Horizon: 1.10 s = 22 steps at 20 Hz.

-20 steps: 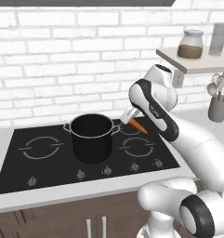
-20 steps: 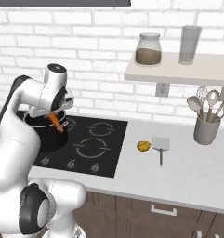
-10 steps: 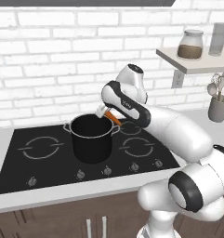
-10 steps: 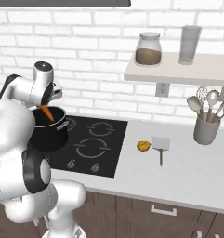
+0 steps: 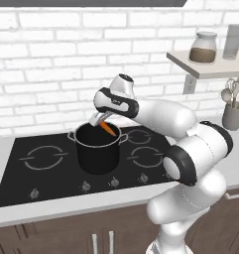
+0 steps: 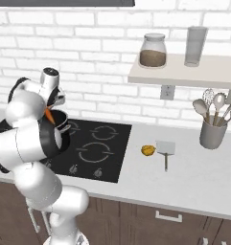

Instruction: Put the carrot and squash in the pot. Retrieve the spatula and lightly stir the vegetables in the pot.

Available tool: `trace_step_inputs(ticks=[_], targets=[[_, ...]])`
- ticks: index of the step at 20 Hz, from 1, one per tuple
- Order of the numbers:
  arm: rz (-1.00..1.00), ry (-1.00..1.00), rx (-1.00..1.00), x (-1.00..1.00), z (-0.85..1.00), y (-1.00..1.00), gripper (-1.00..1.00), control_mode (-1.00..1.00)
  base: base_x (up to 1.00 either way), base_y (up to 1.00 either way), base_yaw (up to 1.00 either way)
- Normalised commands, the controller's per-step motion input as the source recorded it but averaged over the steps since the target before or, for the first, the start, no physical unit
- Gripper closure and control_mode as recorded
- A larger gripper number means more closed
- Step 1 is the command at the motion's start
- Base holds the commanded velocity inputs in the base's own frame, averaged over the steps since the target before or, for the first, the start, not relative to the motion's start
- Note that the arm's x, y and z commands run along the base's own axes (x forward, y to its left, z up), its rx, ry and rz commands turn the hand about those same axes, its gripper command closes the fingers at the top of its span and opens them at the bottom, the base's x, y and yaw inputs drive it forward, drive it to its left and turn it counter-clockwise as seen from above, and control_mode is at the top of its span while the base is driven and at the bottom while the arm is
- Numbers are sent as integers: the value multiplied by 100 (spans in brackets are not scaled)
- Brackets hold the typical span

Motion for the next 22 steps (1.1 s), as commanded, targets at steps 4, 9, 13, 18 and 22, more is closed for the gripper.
trace_step_inputs(ticks=[4, 9, 13, 18, 22], targets=[[0, 0, 1, 20, -34, 10, 100, -100, 0, 0, 0], [0, 0, 0, 15, -27, 28, 100, -100, 0, 0, 0], [0, 0, 0, 15, -11, 17, 100, -100, 0, 0, 0], [3, 0, 0, 7, -8, 2, -100, -100, 0, 0, 0], [3, 0, 2, 0, -1, 0, -100, -100, 0, 0, 0]])
